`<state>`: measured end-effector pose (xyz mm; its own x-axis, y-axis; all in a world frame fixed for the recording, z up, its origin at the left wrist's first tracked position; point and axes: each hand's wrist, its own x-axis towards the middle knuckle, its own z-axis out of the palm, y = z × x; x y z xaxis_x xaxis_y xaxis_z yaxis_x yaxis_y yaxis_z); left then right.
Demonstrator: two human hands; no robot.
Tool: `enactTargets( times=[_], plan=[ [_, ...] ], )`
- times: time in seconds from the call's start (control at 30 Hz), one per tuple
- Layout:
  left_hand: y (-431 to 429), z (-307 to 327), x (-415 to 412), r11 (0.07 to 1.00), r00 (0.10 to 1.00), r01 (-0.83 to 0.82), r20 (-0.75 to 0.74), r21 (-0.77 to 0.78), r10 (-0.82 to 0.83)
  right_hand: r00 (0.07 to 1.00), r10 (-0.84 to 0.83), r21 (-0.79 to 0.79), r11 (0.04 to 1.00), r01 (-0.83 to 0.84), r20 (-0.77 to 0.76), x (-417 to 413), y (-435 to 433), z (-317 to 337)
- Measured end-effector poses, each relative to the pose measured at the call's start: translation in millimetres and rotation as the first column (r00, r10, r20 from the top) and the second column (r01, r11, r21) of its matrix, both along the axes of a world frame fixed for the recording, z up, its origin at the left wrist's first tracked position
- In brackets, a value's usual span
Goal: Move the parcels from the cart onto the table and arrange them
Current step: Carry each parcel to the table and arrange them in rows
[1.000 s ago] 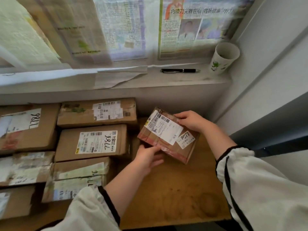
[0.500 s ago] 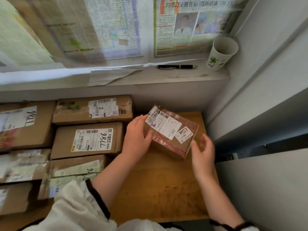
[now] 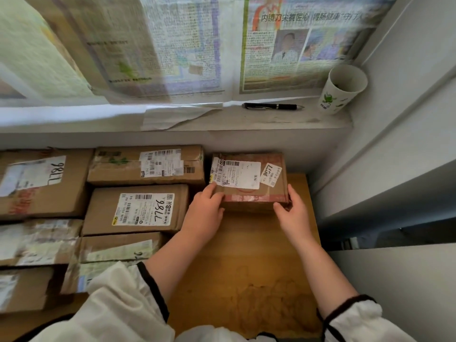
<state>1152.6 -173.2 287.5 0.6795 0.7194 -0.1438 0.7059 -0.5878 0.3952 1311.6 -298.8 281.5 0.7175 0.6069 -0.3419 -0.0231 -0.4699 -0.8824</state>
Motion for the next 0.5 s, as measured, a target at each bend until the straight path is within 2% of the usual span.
enactTargets(
  times=[0.2,0.5],
  plan=[
    [1,-2,0,1.000,1.000,-0.023,0.018,0.012,0.023,1.000,-0.002,-0.017,1.000,0.002,-0.022,3,3,-12],
    [-1,2,-3,0.999,0.999,0.053,0.007,-0.009,-0.053,0.999,0.040,-0.009,0.999,-0.040,-0.032,7,-1,-6]
  ],
)
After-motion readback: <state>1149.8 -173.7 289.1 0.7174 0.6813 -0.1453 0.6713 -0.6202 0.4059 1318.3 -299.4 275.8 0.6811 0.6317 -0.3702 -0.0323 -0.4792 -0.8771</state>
